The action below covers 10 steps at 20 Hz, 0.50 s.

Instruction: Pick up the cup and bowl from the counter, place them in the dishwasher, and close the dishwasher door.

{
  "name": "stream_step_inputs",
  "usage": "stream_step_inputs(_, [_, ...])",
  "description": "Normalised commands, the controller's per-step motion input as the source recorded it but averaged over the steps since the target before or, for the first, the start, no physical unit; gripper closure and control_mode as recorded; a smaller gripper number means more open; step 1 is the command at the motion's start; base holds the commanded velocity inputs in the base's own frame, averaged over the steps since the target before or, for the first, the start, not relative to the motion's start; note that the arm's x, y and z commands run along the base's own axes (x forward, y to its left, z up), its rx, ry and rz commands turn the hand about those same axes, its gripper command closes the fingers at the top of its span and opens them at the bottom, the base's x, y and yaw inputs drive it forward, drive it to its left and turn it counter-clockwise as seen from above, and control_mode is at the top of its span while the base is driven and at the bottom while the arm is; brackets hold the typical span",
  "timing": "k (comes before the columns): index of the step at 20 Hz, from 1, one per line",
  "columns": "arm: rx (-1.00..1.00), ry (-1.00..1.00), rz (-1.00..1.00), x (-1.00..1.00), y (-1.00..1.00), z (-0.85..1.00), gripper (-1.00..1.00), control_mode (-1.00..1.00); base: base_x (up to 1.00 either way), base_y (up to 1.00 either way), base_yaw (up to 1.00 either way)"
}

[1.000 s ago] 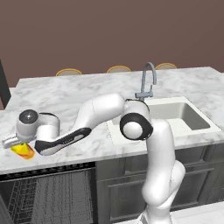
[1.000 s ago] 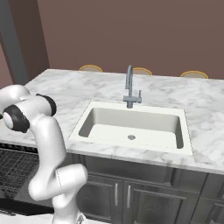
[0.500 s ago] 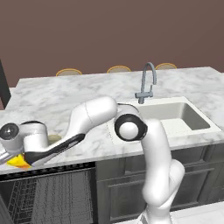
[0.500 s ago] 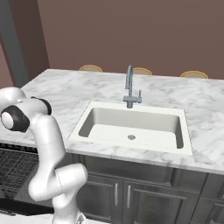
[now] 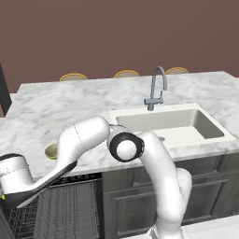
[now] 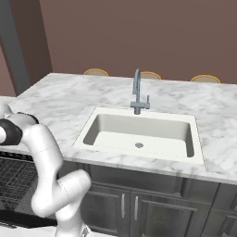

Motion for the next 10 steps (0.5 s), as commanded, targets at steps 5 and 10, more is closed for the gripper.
stream_step_inputs(5, [-0.21, -0.18, 0.1, -0.6, -0.14, -0.4, 1.0, -1.0, 0.0, 0.0, 0.0])
stream_step_inputs(10, [-0.08, -0.16, 0.1, -0.39, -0.3, -0.37, 1.0, -1.0, 0.0, 0.0, 0.0])
